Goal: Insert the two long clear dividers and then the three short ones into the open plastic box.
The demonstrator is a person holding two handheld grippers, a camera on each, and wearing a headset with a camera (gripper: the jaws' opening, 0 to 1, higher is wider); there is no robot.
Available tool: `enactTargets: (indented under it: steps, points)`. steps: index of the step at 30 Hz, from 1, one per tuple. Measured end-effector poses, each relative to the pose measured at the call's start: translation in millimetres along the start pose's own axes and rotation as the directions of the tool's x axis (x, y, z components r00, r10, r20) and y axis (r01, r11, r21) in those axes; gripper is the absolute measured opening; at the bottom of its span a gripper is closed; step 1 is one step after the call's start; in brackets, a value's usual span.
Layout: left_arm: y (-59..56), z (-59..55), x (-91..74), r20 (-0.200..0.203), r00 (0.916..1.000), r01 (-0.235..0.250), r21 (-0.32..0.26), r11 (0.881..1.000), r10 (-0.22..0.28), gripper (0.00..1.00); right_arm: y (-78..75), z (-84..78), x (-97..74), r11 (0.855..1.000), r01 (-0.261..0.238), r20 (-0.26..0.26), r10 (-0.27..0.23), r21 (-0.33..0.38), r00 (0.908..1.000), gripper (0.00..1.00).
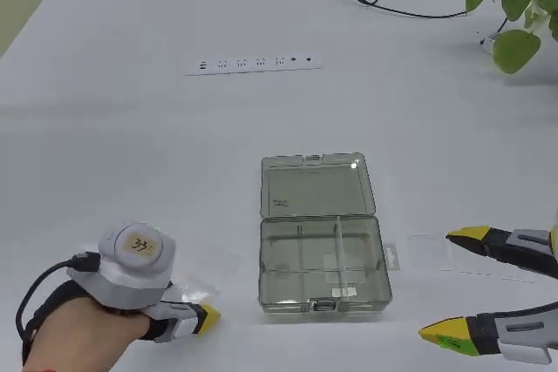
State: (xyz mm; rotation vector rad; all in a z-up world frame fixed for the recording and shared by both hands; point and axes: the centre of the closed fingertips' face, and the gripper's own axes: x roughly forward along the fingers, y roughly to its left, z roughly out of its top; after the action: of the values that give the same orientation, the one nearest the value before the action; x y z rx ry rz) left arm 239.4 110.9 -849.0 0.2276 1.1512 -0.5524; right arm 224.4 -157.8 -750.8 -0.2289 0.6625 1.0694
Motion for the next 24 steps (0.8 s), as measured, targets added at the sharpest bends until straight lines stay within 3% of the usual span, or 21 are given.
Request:
enactTargets:
  steps: [5,10,18,24]
  points:
    - [3.2,0.8,0.6,-0.028,0.9989,-0.038,0.013,0.999,0.038,0.46,-1.2,2.4,-1.2,1.000,0.005,0.018,-0.005,-0.002,0.9998,0.78]
    - [3.9,-0.9,3.2,-0.060,0.9940,-0.088,0.063,0.994,0.092,0.44,-5.1,5.2,-2.6,1.000,0.017,0.036,-0.017,0.006,0.9992,0.78]
    - [6.2,0.4,2.8,-0.074,0.9929,-0.089,0.054,0.995,0.093,0.42,-6.3,5.2,-2.1,0.999,0.022,0.055,-0.024,0.022,0.9982,0.77]
    - [6.2,0.6,3.2,-0.093,0.9916,-0.084,0.067,0.994,0.090,0.32,-4.8,4.6,-3.5,0.999,0.029,0.066,-0.031,0.035,0.9973,0.77]
